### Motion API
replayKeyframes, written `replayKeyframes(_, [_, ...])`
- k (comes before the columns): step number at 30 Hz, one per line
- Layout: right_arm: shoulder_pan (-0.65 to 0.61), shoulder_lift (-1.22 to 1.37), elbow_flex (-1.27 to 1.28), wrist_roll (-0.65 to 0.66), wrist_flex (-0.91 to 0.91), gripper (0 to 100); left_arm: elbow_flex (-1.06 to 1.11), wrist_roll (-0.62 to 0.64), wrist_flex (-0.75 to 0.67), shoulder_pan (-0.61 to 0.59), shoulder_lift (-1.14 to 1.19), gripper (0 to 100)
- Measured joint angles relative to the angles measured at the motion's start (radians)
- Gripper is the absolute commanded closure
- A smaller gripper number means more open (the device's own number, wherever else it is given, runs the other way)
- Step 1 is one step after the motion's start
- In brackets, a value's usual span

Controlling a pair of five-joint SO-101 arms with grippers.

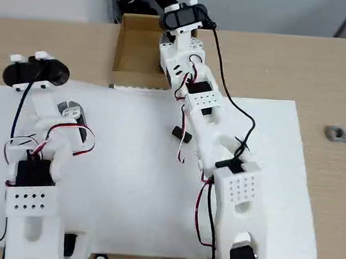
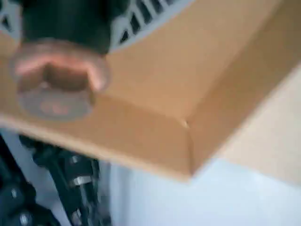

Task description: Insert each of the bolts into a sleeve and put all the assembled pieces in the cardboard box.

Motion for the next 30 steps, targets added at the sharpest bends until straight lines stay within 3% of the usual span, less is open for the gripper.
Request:
replayKeyframes(6, [0.000, 0.012, -0.006, 0.000, 0.005, 98.0, 0.000, 0.000, 0.000, 0.000, 0.000, 98])
replayKeyframes(14, [0.000, 0.011, -0.009, -0.005, 0.190, 78.1, 0.000, 0.000, 0.000, 0.000, 0.000, 98])
replayKeyframes(18, [-0.002, 0.008, -0.041, -0.005, 0.252, 77.9, 0.000, -0.002, 0.000, 0.000, 0.000, 98])
replayKeyframes(22, [0.000, -0.017, -0.041, -0.006, 0.345, 77.9, 0.000, -0.104, 0.014, 0.000, 0.000, 98])
replayKeyframes(30, [-0.002, -0.235, -0.046, -0.006, 0.641, 77.9, -0.038, -0.181, 0.130, 0.000, 0.000, 89])
